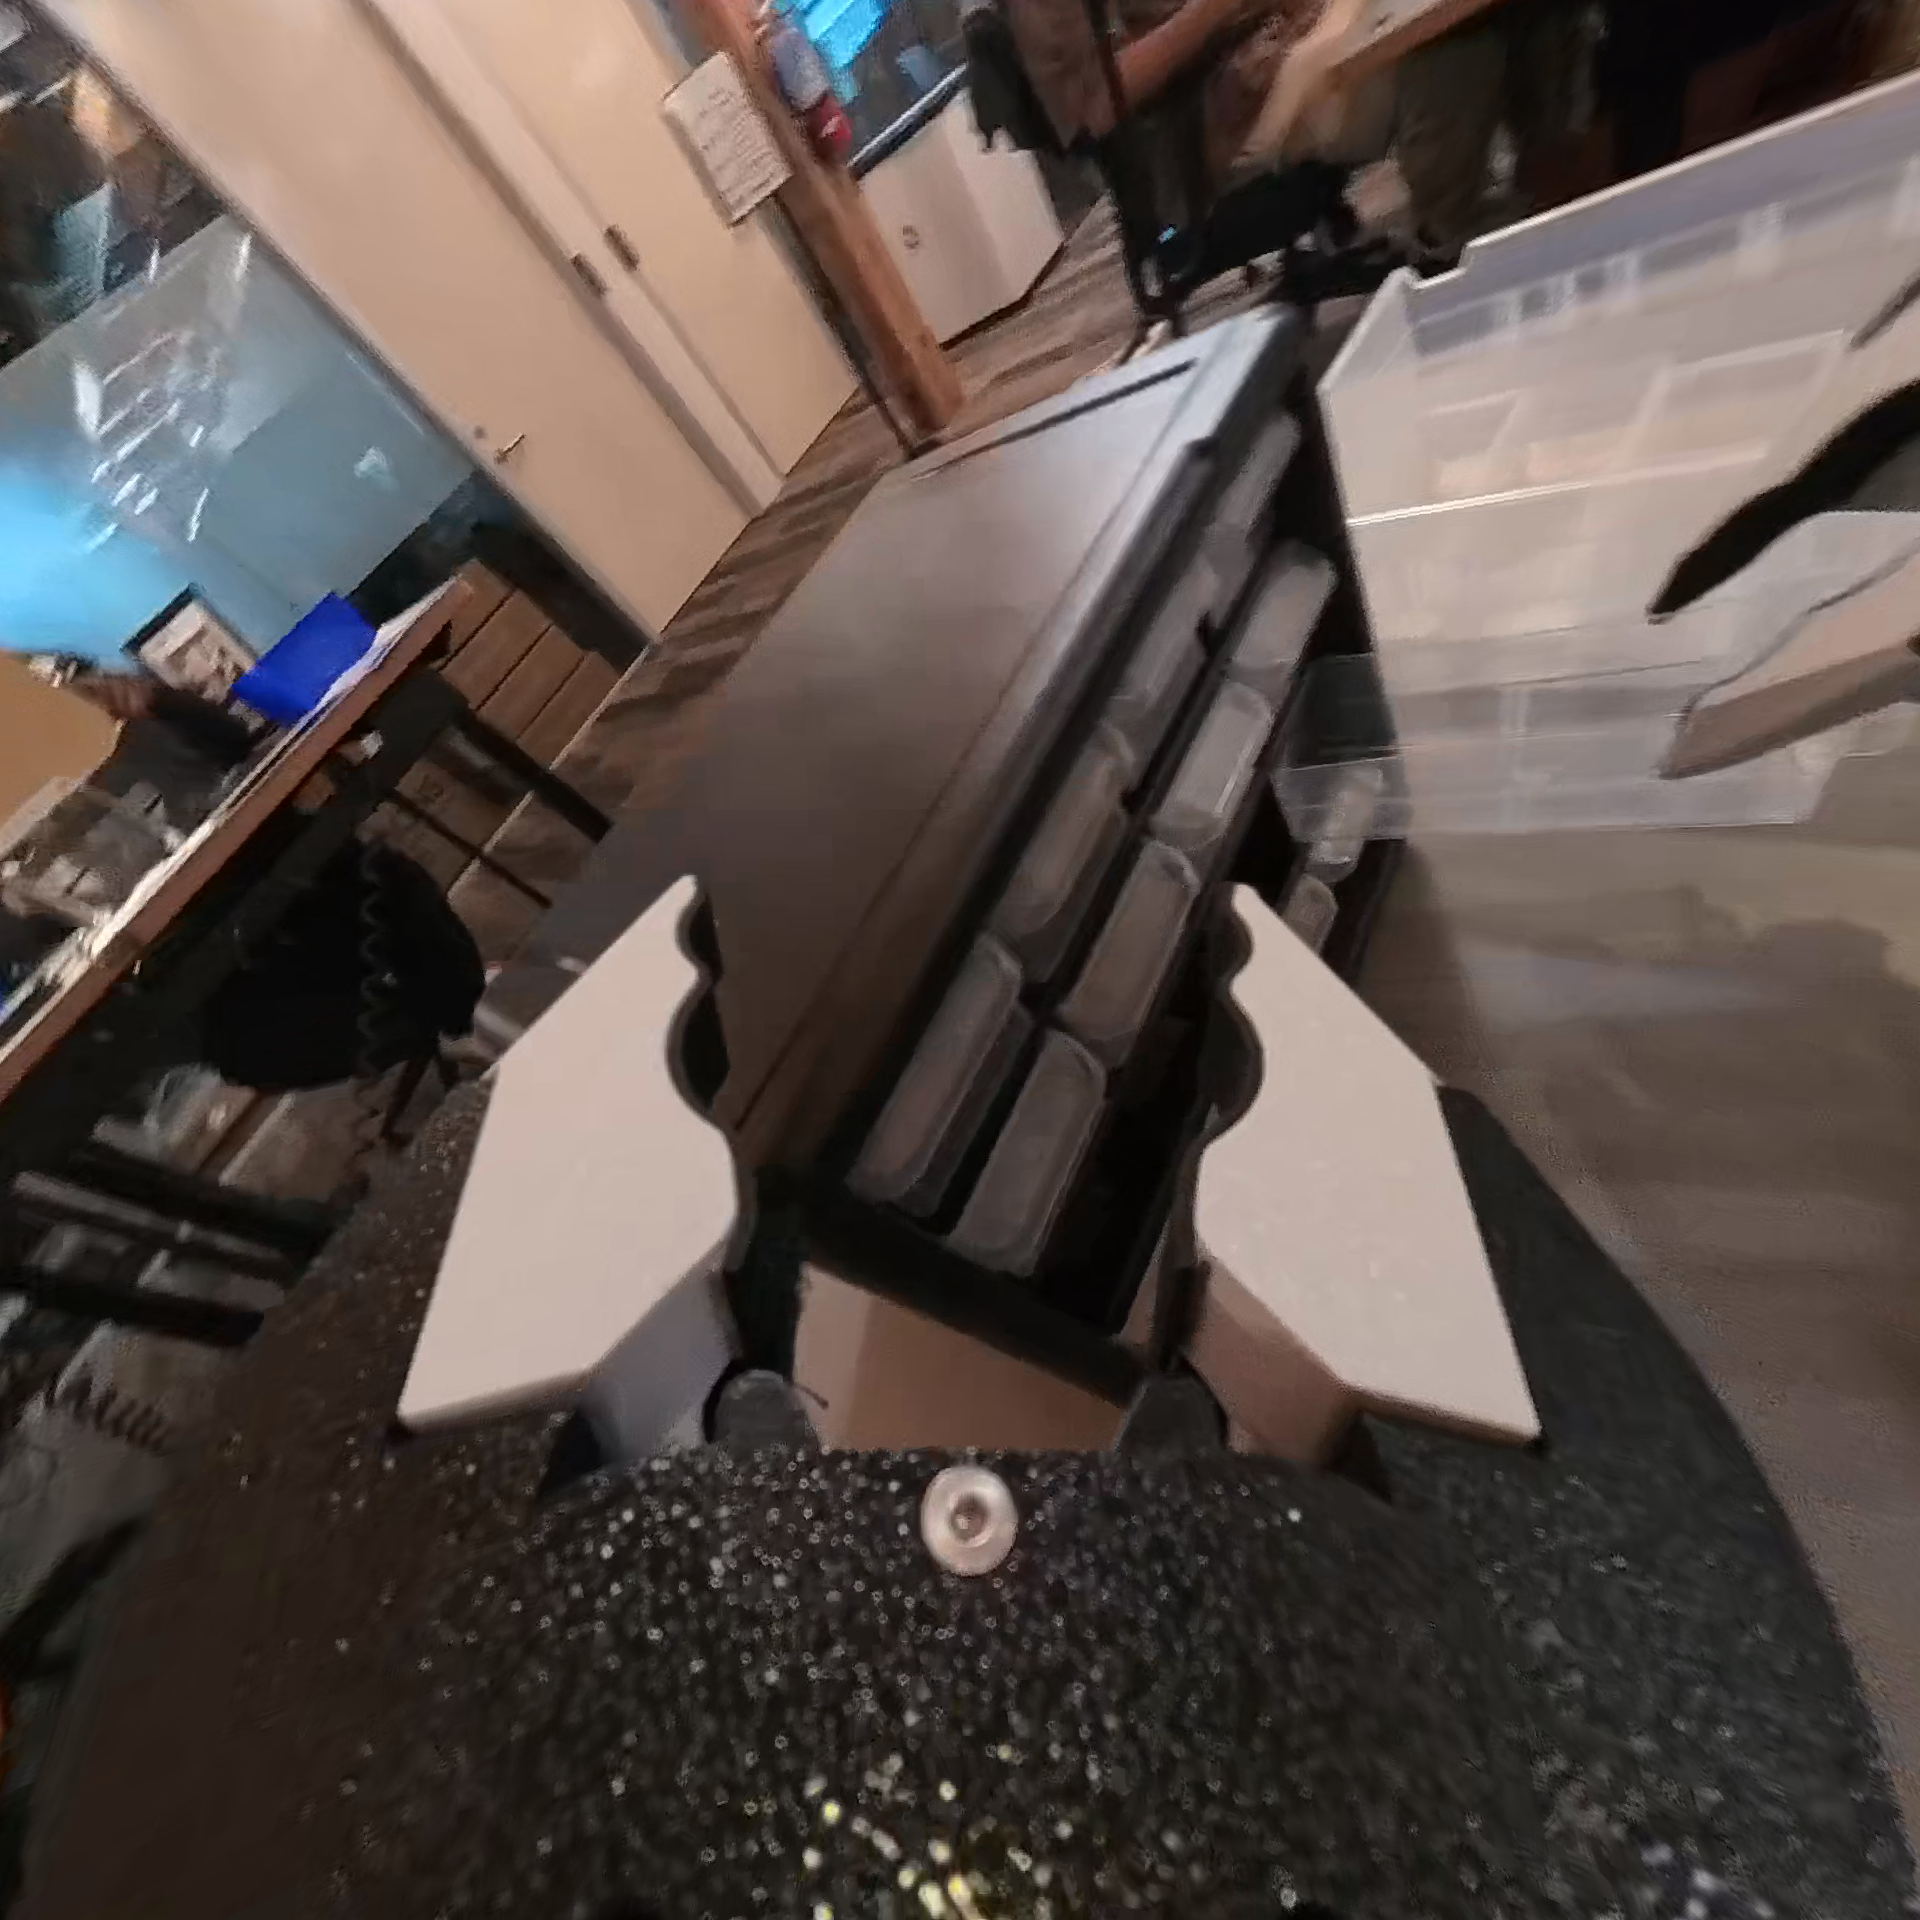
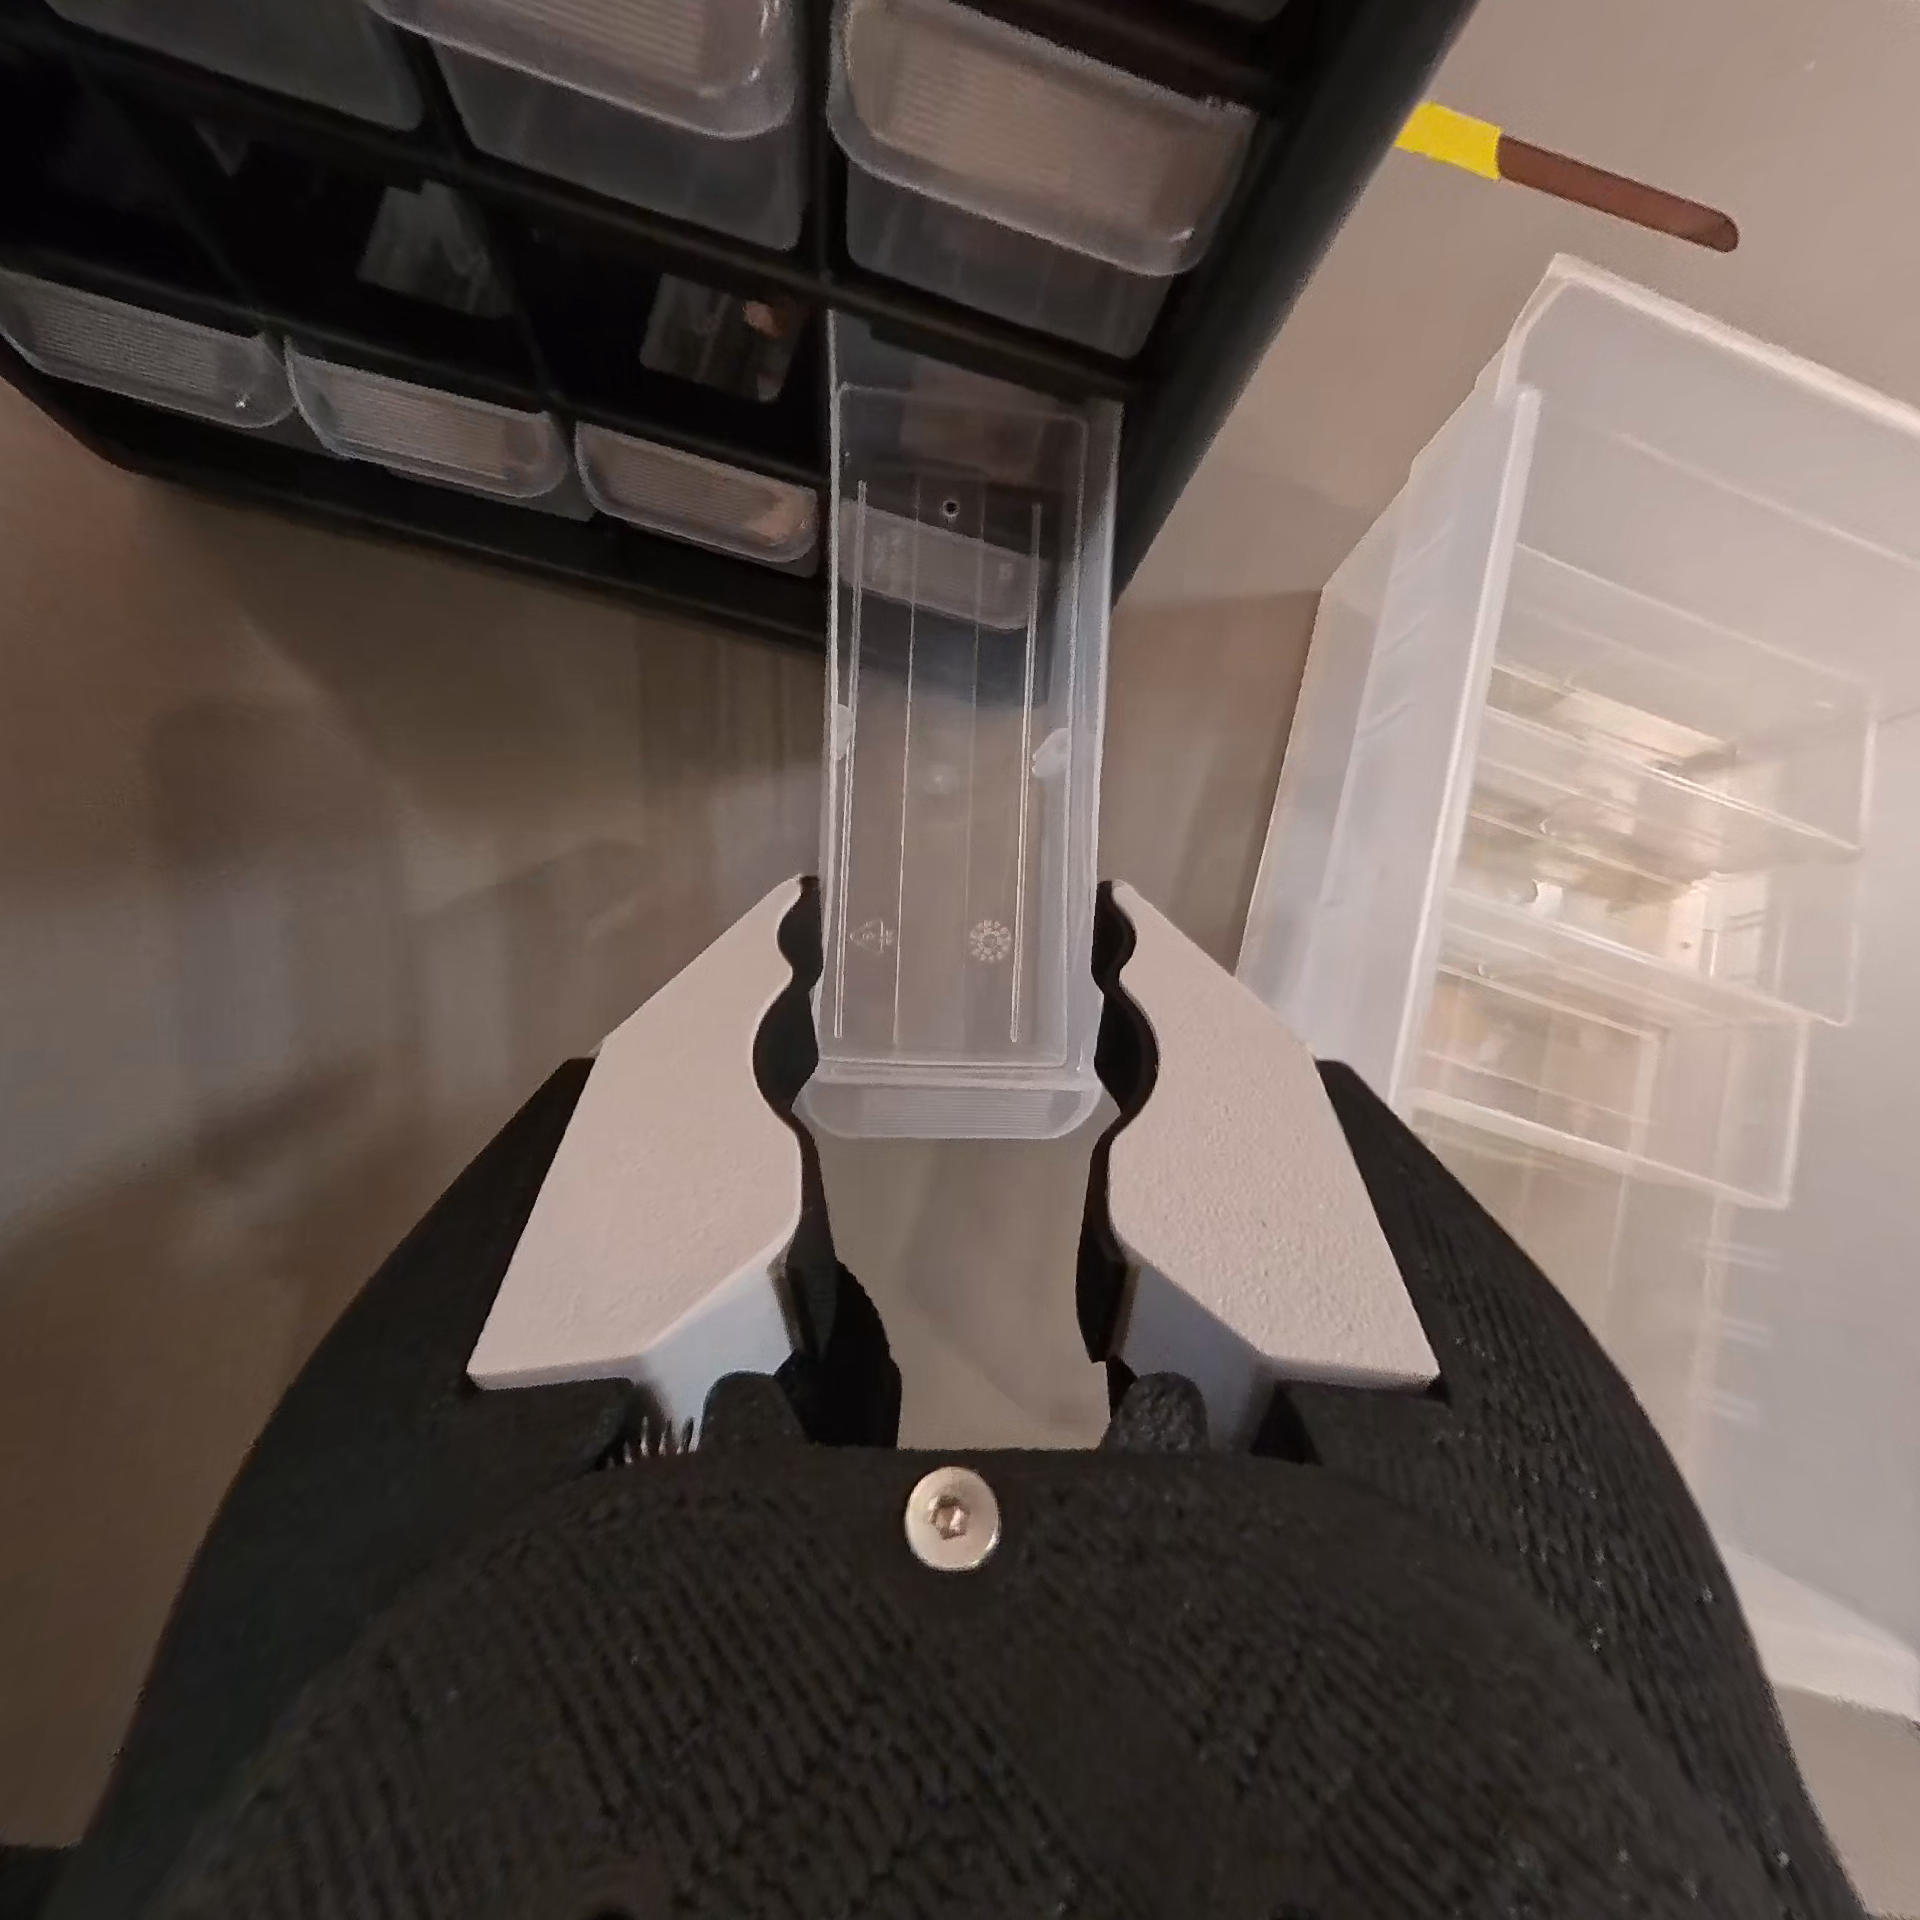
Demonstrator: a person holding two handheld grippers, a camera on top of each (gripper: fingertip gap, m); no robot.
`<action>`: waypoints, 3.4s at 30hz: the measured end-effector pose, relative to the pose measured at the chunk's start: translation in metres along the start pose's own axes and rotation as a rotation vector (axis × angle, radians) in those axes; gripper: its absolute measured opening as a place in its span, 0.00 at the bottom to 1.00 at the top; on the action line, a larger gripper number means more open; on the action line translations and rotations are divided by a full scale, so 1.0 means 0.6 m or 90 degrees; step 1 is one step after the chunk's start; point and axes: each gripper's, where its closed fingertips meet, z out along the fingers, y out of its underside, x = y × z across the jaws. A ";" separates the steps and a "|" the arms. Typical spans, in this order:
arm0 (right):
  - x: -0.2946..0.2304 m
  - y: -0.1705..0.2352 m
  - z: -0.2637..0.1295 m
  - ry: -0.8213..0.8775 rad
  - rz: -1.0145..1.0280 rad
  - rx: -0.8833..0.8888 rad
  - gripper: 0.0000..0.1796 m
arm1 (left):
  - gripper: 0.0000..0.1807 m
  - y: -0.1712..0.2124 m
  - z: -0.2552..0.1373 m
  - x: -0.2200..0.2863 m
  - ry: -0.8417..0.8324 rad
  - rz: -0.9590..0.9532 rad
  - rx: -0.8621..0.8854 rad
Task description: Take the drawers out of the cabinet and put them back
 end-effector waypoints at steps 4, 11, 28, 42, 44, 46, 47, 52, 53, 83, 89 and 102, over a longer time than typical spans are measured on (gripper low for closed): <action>-0.026 0.014 0.006 -0.019 -0.004 -0.042 0.31 | 0.45 -0.025 0.016 0.011 -0.029 0.069 0.018; -0.058 0.010 -0.022 -0.082 -0.176 0.028 0.51 | 0.50 -0.012 0.049 0.013 -0.084 0.154 -0.039; -0.067 0.052 0.009 0.170 -0.718 0.045 0.11 | 0.38 -0.005 0.063 0.000 -0.153 0.231 -0.073; -0.062 0.052 -0.034 0.186 -0.832 0.125 0.13 | 0.44 0.009 0.072 -0.004 -0.173 0.213 -0.141; -0.061 0.047 -0.043 0.162 -0.813 0.134 0.13 | 0.44 0.009 0.073 -0.004 -0.174 0.210 -0.141; -0.062 0.040 -0.051 0.140 -0.785 0.139 0.13 | 0.44 0.008 0.073 -0.005 -0.175 0.209 -0.140; -0.063 0.037 -0.055 0.132 -0.773 0.139 0.13 | 0.44 0.008 0.073 -0.005 -0.176 0.208 -0.140; -0.078 -0.002 -0.088 0.118 -0.698 0.161 0.09 | 0.45 0.007 0.074 -0.006 -0.181 0.200 -0.140; -0.077 -0.010 -0.095 0.121 -0.686 0.160 0.09 | 0.45 0.007 0.074 -0.006 -0.181 0.199 -0.141; -0.088 0.029 -0.082 0.237 -0.779 0.166 0.08 | 0.46 0.006 0.073 -0.006 -0.177 0.197 -0.130; -0.137 0.042 -0.090 0.206 -0.784 0.196 0.08 | 0.46 0.005 0.074 -0.006 -0.181 0.203 -0.130; 0.162 0.075 -0.266 0.292 -0.321 -0.029 0.08 | 0.46 0.006 0.074 -0.007 -0.181 0.206 -0.128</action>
